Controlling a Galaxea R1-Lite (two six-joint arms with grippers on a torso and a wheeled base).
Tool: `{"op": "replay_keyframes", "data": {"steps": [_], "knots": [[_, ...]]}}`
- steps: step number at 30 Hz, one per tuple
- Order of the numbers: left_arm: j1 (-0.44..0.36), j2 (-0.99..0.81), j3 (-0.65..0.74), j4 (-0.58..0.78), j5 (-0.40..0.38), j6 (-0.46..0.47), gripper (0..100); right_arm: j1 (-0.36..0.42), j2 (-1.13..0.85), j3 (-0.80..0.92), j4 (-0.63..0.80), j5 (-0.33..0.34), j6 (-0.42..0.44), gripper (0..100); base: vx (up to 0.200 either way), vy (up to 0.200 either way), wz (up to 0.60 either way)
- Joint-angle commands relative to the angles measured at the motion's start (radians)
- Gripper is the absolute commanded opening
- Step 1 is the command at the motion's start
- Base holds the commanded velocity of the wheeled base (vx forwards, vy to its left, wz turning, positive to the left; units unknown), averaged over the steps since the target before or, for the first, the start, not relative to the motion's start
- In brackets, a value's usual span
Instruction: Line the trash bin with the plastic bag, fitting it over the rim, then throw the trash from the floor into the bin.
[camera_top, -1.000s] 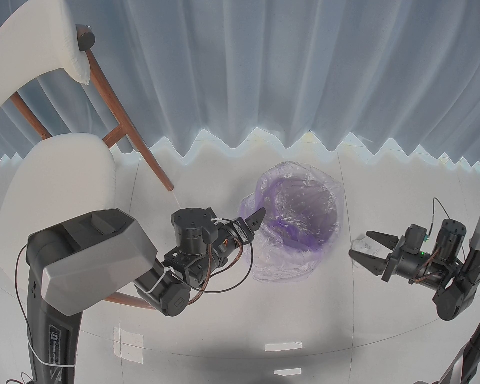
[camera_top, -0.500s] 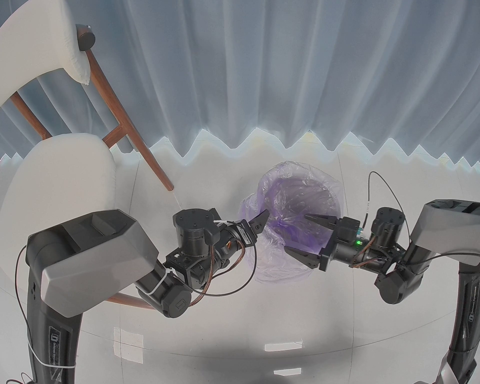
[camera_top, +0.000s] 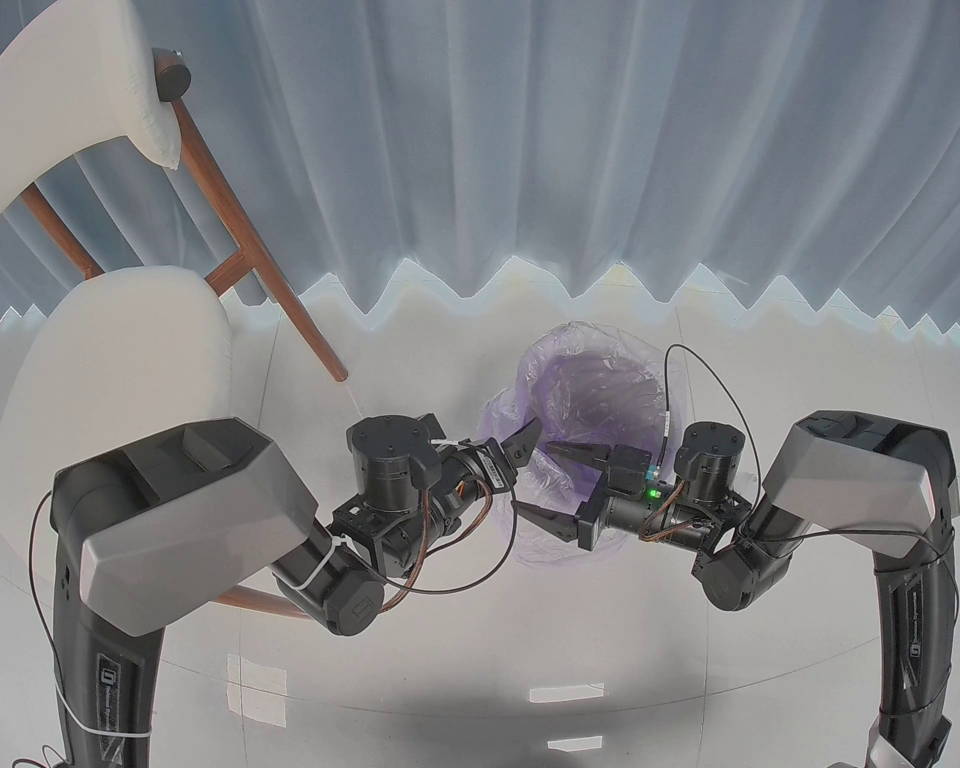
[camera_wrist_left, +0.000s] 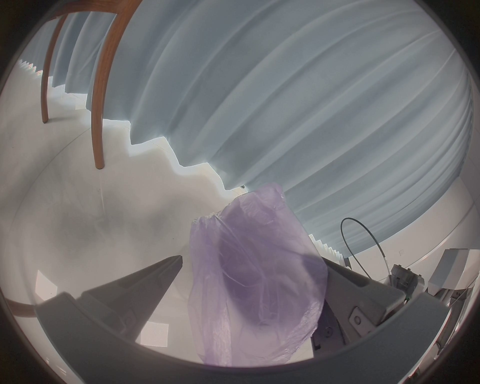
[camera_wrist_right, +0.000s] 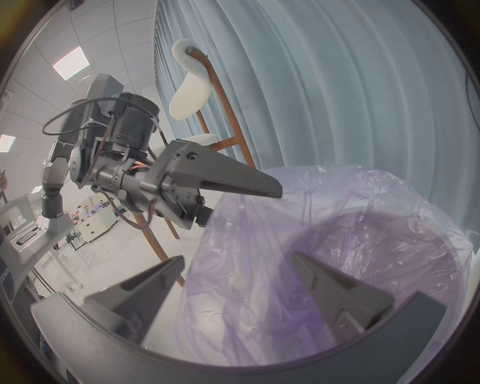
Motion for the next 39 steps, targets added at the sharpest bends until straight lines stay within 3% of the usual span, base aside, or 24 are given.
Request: {"op": "replay_keyframes", "data": {"steps": [1,9,22,30,31,39], "knots": [[-0.004,-0.003,0.004,0.0,0.0,-0.001,100,0.004,0.016,-0.012,-0.001,-0.005,-0.001,0,0.0,0.0,0.0],[-0.004,-0.007,0.003,-0.001,0.0,0.003,100,0.007,0.019,-0.006,-0.004,-0.022,-0.001,0,0.0,0.0,0.0],[0.005,-0.191,0.032,-0.003,-0.011,0.006,100,0.004,0.026,0.0,-0.002,-0.022,-0.001,0,0.0,0.0,0.0],[0.067,-0.18,0.271,-0.044,-0.001,0.027,100,0.006,0.016,0.002,-0.005,-0.027,-0.001,0,0.0,0.0,0.0],[0.068,-0.165,0.297,-0.104,-0.001,0.026,100,0.007,0.002,0.011,-0.008,-0.024,0.001,100,0.0,0.0,0.0],[0.068,-0.125,0.308,-0.164,0.0,0.032,100,0.02,-0.032,0.073,-0.054,0.03,0.025,100,0.0,0.0,0.0]]}}
